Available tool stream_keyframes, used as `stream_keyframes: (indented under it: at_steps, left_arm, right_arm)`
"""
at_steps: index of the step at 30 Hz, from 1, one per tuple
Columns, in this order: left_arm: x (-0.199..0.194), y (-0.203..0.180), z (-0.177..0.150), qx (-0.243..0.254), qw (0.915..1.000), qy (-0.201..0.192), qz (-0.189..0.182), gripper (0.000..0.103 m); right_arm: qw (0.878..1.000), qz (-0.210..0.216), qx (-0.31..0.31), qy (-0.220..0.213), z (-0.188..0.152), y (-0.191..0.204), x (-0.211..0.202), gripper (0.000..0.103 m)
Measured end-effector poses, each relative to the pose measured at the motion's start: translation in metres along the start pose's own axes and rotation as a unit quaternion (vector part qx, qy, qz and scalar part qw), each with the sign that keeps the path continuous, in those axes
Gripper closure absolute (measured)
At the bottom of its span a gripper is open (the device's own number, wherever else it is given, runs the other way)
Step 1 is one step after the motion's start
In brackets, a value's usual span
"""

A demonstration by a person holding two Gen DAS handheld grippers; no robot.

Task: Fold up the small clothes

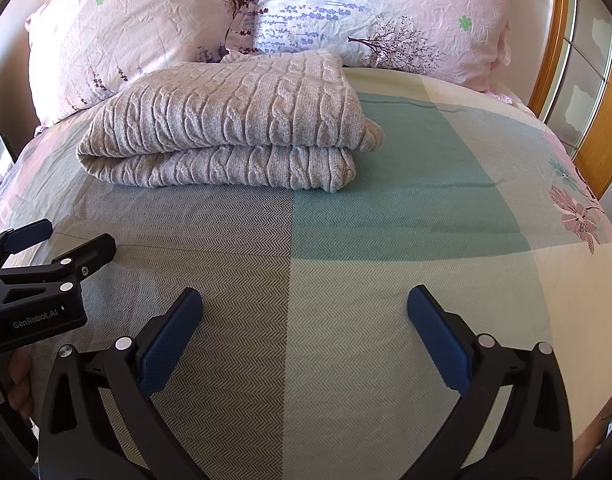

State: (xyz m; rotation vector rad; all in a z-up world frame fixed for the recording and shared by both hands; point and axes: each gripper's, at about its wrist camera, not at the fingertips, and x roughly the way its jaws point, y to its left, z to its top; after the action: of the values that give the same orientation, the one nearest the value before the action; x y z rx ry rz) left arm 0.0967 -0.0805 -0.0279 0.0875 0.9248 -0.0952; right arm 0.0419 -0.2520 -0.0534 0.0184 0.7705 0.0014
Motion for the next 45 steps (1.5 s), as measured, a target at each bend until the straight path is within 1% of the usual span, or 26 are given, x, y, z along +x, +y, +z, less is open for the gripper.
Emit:
stream_keyframes:
  at_steps: [45]
  left_arm:
    - [-0.0009,-0.0003,0.0004,-0.002,1.0000,-0.001,0.001,0.002]
  right_arm:
    - [1.000,-0.002,0.002,-0.001,0.0001,0.0011,0.0014,0.001]
